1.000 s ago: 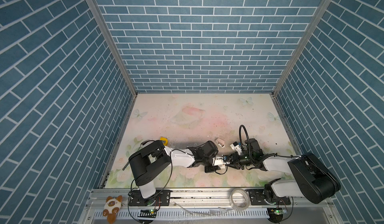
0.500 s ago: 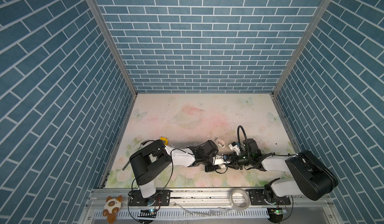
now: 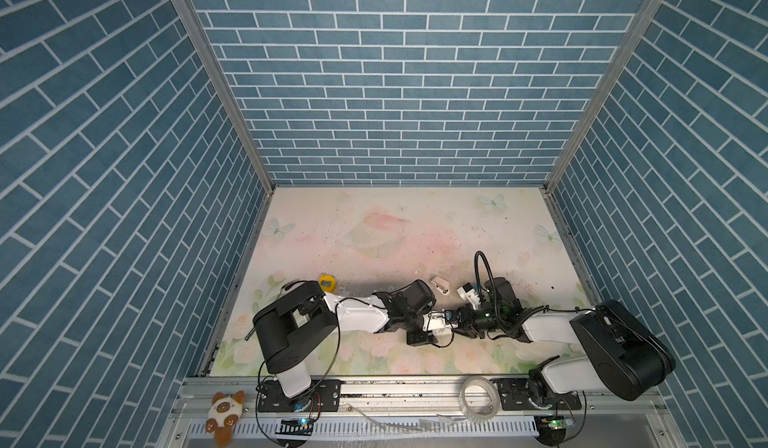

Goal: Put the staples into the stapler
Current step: 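Grip the box sleeve with the right gripper and pull the tray out with the left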

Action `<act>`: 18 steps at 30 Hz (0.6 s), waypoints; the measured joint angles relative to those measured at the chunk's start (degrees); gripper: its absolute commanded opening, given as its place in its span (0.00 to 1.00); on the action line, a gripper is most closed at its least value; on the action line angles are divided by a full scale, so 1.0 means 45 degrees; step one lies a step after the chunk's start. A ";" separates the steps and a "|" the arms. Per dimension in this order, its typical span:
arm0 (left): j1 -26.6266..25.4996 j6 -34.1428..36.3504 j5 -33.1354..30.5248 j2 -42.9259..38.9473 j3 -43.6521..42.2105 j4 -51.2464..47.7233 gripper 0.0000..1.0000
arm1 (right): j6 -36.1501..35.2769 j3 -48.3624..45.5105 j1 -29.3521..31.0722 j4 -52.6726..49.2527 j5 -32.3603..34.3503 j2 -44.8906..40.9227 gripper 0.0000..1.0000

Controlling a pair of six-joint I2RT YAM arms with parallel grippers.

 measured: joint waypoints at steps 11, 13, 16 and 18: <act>0.0053 0.0087 -0.0146 -0.0335 0.0000 -0.0675 0.53 | -0.0131 -0.0005 0.0000 -0.0865 0.0709 -0.1156 0.33; 0.0053 0.0073 -0.0146 -0.0296 0.0019 -0.0675 0.51 | -0.0131 -0.0029 0.0000 -0.0942 0.0758 -0.1399 0.32; 0.0053 0.0073 -0.0141 -0.0151 0.0112 -0.0690 0.49 | -0.0136 -0.0083 0.0000 -0.1020 0.0801 -0.1651 0.30; 0.0053 0.0068 -0.0141 -0.0024 0.0209 -0.0699 0.47 | -0.0141 -0.0126 0.0000 -0.1078 0.0826 -0.1685 0.29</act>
